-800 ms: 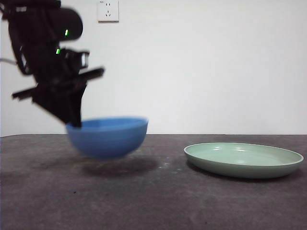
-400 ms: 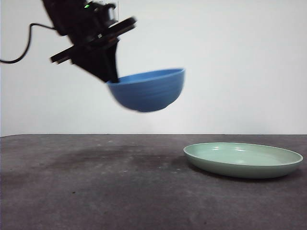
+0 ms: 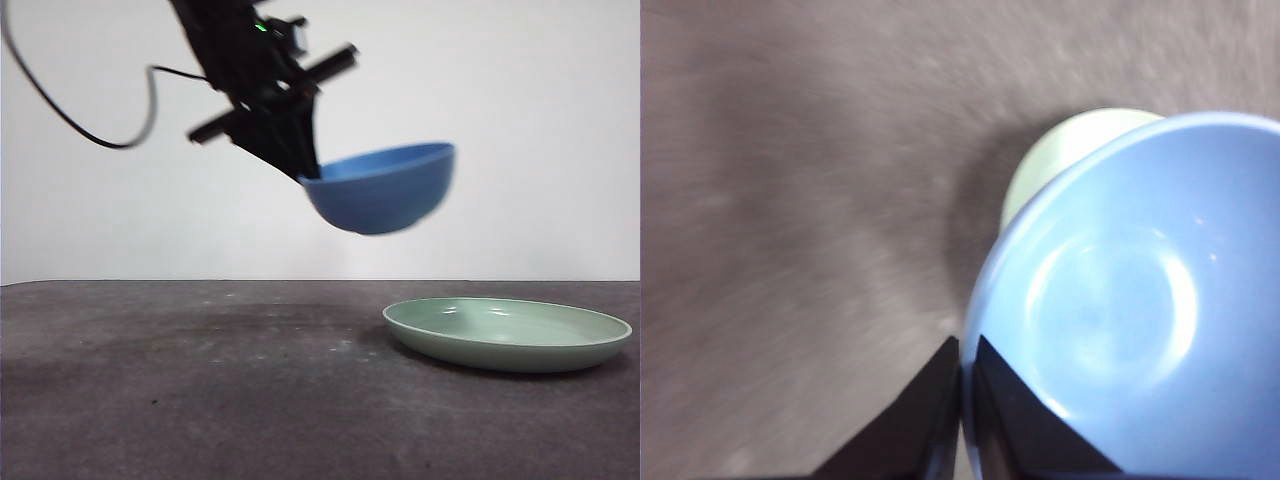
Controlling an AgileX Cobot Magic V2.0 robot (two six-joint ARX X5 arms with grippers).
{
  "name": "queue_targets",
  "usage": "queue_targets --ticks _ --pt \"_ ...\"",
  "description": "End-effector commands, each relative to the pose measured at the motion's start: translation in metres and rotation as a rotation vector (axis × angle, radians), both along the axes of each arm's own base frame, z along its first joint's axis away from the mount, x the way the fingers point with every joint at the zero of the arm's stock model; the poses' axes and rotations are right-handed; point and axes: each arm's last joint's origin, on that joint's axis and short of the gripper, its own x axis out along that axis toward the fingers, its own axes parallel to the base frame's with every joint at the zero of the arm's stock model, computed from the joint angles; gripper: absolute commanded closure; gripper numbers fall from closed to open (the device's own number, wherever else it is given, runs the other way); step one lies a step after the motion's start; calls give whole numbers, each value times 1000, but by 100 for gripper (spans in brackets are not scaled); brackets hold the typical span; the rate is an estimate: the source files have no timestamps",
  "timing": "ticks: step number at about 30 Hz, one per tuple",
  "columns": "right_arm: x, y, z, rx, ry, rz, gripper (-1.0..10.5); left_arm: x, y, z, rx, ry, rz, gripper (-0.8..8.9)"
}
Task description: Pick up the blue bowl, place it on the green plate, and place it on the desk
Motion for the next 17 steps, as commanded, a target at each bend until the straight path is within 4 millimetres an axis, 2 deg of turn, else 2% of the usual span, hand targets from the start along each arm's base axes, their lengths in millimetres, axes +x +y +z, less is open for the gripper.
queue_targets --ticks 1,9,17 --pt "-6 -1 12 -6 -20 -20 583 11 -27 -5 -9 5 -29 802" --pt "-18 -3 23 -6 -48 -23 583 34 -80 -36 34 60 -90 802" --pt "-22 -5 22 -26 -35 -42 583 50 -104 -74 66 97 -106 802"
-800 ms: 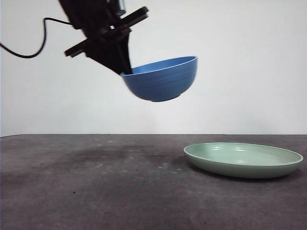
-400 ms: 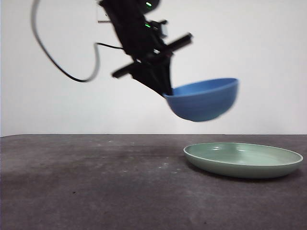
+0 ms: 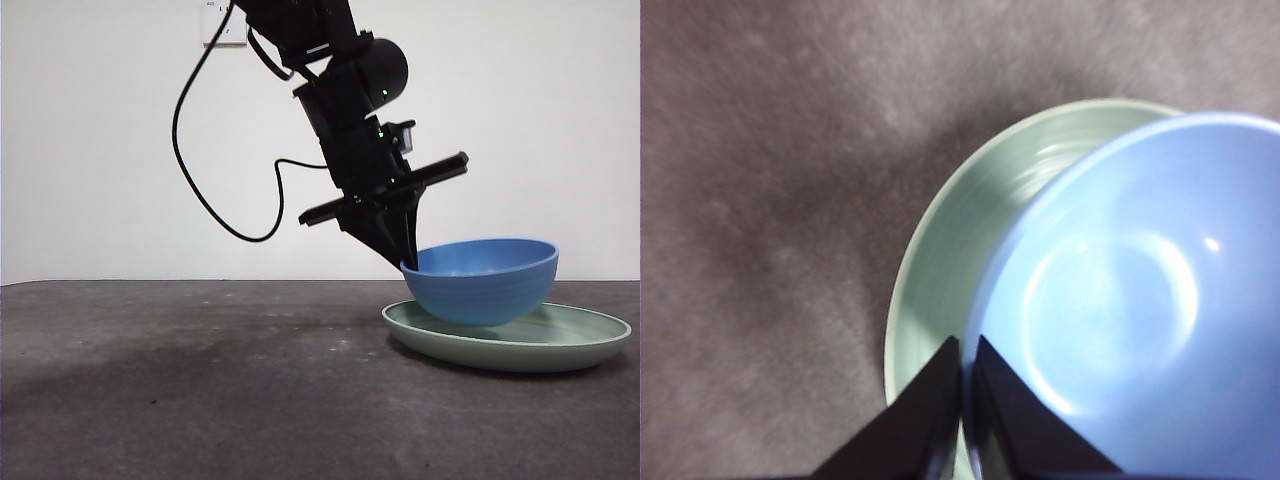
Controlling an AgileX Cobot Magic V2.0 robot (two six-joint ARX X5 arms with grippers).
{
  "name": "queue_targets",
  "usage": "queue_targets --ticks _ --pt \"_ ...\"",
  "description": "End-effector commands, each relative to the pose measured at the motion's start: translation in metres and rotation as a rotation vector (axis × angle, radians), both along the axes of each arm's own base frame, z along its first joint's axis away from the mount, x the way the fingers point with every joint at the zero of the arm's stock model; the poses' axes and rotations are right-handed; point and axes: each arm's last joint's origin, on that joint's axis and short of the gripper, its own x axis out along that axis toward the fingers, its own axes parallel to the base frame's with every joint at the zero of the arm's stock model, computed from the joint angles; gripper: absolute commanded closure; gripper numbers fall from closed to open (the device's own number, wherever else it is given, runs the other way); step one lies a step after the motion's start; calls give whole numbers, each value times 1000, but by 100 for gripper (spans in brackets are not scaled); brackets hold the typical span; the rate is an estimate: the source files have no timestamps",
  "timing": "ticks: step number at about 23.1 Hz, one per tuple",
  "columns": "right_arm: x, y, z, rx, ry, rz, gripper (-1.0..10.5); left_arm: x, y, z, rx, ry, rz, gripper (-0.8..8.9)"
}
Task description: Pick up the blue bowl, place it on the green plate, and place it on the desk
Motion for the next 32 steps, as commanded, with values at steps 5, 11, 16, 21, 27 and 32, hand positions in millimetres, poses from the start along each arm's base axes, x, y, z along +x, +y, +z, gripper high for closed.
queue_targets --ticks 5,11,16,21,27,32 --pt "-1 0 6 6 -25 -4 583 3 -13 -21 16 21 -16 802" --pt "-1 0 6 6 -25 -4 583 -2 -18 -21 23 24 -36 662" --pt "-1 0 6 5 -26 -5 583 -4 -17 -17 29 31 -37 617" --pt "-1 -1 5 -13 -29 -26 583 -6 -10 11 2 -13 -44 528" --pt "1 -1 7 -20 -48 -37 583 -20 23 91 -78 -137 -33 528" --pt "2 -1 7 -19 -53 -37 583 -52 77 182 -182 -303 4 529"
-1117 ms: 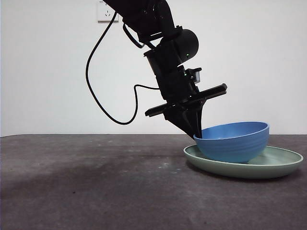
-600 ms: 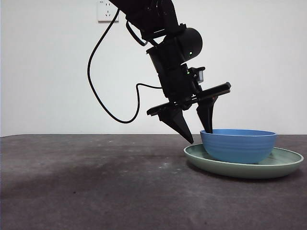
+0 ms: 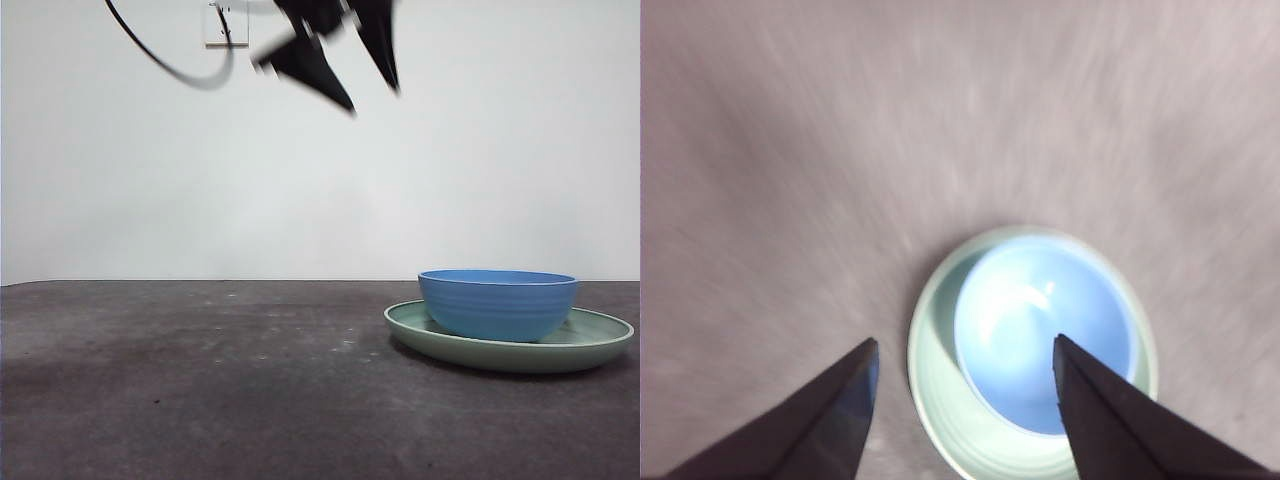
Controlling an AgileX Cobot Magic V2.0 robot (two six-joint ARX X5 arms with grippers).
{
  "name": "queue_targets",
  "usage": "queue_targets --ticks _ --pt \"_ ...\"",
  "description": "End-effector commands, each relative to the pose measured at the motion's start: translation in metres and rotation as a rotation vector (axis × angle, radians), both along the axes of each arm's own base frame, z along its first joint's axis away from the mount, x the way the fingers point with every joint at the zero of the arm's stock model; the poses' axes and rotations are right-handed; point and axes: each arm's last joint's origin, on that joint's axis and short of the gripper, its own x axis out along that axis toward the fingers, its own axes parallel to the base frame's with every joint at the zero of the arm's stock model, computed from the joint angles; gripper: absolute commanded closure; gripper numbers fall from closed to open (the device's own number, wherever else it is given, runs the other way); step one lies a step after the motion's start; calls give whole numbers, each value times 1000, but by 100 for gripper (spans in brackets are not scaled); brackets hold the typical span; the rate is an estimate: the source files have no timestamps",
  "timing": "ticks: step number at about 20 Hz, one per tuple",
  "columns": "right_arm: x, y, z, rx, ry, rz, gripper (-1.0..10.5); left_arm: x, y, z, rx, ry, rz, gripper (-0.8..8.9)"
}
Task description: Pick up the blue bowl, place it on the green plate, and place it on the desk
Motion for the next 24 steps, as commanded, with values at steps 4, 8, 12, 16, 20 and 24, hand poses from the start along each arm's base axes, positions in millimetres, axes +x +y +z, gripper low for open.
queue_targets --ticks 4,8,12,16,20,24 --pt "0 0 6 10 -34 -1 583 -48 57 77 -50 -141 11 529" --pt "0 0 6 10 -36 -1 583 -81 95 93 -49 -175 42 533" --pt "0 0 6 11 -36 0 583 -112 120 64 -47 -185 53 533" --pt "0 0 6 13 -34 2 583 -144 136 20 -86 -161 -16 533" --pt "0 1 6 38 -27 26 583 -168 146 -20 -135 -95 -131 533" --pt "0 2 5 48 -13 34 583 -181 152 -51 -156 -47 -188 533"
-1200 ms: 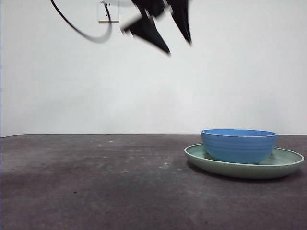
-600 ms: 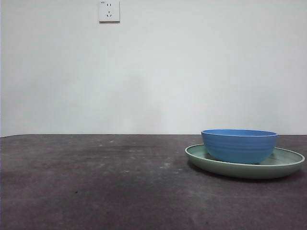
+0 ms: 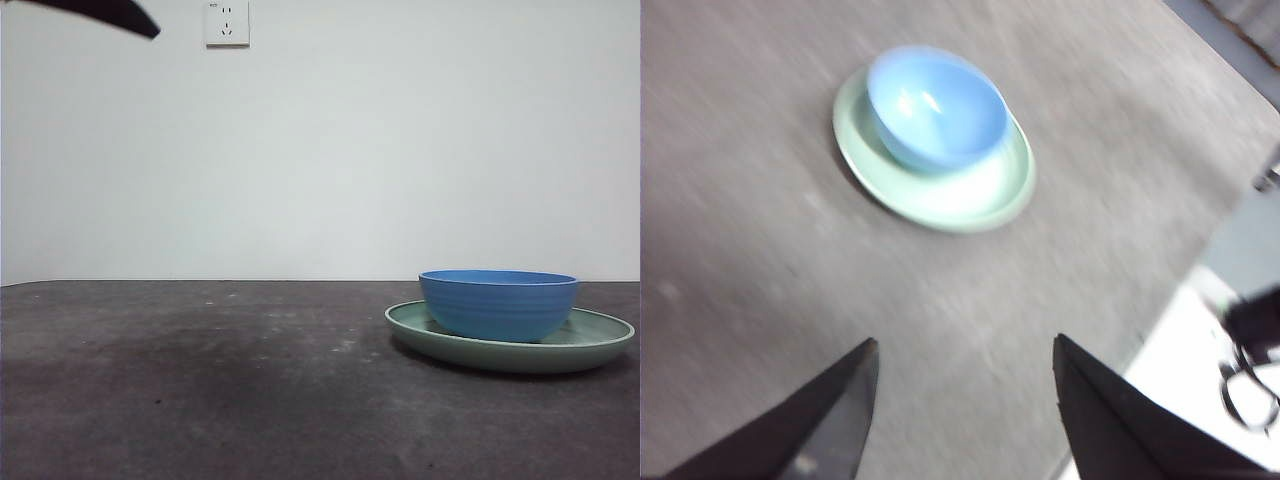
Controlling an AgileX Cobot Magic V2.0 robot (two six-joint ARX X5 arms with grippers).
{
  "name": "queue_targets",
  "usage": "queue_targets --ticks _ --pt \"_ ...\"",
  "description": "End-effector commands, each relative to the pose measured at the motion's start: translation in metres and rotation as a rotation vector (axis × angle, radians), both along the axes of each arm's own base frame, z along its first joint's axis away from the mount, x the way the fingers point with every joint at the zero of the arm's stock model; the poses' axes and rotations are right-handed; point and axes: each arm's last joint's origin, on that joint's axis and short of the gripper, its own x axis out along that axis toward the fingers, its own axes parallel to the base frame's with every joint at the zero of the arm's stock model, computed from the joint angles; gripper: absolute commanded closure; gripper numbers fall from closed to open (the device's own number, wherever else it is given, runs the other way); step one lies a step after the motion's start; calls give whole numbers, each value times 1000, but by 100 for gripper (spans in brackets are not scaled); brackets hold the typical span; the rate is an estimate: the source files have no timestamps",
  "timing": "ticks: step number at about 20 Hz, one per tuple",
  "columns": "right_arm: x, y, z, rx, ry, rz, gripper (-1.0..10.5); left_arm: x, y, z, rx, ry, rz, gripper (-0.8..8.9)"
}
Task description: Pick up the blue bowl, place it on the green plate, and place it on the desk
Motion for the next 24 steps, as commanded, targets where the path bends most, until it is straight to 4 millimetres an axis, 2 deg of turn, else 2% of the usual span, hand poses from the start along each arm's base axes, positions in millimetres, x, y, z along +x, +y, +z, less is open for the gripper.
queue_targets --ticks 1,5,15,19,24 --pt "-1 0 4 14 -2 -5 583 -3 0 -8 0 -12 -37 533" --pt "-2 0 2 13 14 -7 583 -6 0 -11 -40 11 -112 533" --pt "3 1 0 50 56 -56 583 -7 -1 -11 -41 13 -115 533" --pt "31 1 -25 9 106 -173 583 -7 -1 -11 -38 16 -116 533" --pt "87 -5 -72 114 179 -244 583 -8 0 -12 -26 27 -120 533"
